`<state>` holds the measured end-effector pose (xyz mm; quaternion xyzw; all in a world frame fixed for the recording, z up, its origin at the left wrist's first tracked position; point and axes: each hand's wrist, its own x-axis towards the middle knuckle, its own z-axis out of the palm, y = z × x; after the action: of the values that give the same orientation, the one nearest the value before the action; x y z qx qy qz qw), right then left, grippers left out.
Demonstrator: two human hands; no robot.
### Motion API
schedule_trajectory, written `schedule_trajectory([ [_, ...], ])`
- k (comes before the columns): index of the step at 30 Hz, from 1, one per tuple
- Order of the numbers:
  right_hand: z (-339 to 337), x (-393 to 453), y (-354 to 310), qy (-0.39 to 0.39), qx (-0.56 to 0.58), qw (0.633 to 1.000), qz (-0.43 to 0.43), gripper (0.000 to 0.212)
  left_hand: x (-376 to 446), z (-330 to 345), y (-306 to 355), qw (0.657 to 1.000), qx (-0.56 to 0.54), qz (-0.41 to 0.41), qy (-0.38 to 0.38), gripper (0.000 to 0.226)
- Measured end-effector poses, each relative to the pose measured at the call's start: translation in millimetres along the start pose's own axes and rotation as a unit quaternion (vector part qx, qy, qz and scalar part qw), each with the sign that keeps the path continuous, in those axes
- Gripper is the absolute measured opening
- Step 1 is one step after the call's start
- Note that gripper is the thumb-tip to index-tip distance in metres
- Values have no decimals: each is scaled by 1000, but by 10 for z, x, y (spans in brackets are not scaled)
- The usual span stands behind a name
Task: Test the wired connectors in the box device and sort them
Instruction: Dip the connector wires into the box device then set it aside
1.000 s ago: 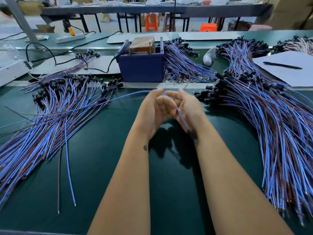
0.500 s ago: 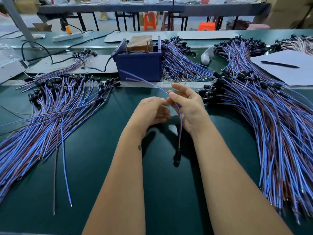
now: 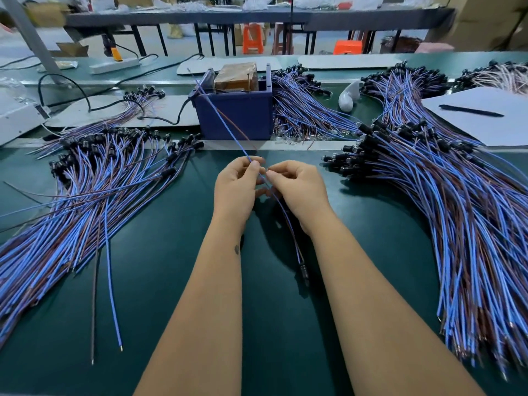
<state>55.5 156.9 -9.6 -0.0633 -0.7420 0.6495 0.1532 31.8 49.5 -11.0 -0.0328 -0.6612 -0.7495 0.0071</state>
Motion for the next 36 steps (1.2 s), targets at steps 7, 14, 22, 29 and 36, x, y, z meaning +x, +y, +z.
schedule_trajectory([
  [7, -76, 21, -21, 63, 105, 992, 34, 9, 25, -42, 4, 999, 25, 9, 47, 23],
  [14, -77, 29, -31, 61, 90, 993, 35, 7, 83, -85, -6, 990, 84, -4, 115, 28],
  [22, -84, 33, -33, 59, 93, 993, 41, 11, 80, -152, 4, 979, 113, 8, 172, 33],
  [29, -86, 58, -14, 64, 119, 990, 40, 11, 86, -157, 6, 975, 129, 31, 180, 28],
  [36, -82, 63, 4, 65, 121, 990, 36, 10, 96, -165, 27, 976, 112, 24, 188, 31],
])
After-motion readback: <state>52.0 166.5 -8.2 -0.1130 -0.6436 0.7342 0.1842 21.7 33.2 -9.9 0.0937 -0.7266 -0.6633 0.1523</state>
